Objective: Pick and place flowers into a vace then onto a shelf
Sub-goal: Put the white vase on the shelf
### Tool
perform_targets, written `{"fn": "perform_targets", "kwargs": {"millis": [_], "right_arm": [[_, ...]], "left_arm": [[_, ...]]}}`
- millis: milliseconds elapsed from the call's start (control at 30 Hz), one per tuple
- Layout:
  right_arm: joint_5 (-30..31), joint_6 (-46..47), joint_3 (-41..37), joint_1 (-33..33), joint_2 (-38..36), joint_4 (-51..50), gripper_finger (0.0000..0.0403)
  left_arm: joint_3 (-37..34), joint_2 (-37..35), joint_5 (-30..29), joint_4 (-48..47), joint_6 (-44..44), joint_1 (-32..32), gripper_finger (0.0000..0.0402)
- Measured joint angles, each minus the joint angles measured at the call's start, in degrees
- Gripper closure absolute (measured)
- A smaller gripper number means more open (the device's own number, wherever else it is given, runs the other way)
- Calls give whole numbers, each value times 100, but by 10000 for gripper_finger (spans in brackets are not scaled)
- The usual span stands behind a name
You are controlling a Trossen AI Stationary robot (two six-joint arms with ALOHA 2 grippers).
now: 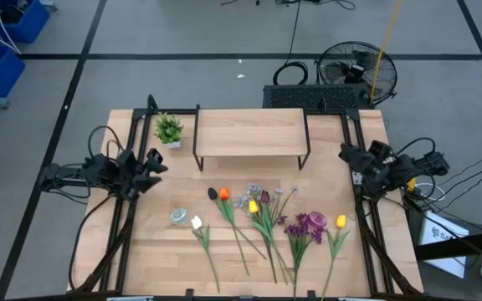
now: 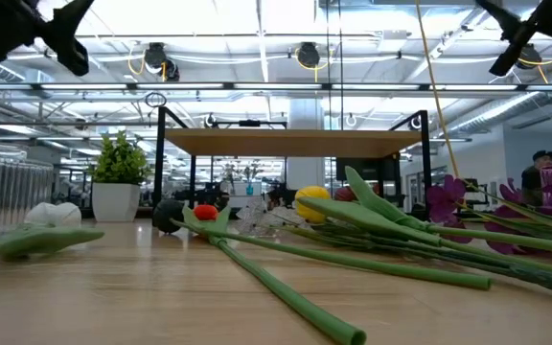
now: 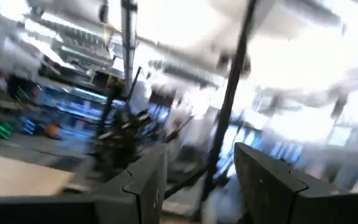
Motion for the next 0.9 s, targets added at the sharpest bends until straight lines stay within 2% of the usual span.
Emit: {"fn": "perform_targets", "kwargs": {"millis": [67,167,267,433,633,800,900], "right_arm": [[212,149,0,0,-2,59,273],[622,-124,0,0,0,98,273],[865,-430,0,0,0,91,273],[830,-467,0,0,0,109,273],[24,-342,240,-2,9,246,273],[-713,-607,937,0,250,250,273],[-1129,-675,1534,-2,672,-131,273]], "left_arm": [[0,2,-195,238,-747,0,210],[2,-1,-281,514,-1349,0,210],[2,1,-375,792,-1453,-1,210],[2,2,-1304,789,-1028,0,210],[2,2,-2269,923,-1156,1,210],[4,2,-2339,979,-1140,0,210],[27,23,-2409,1058,-1980,0,211]]}}
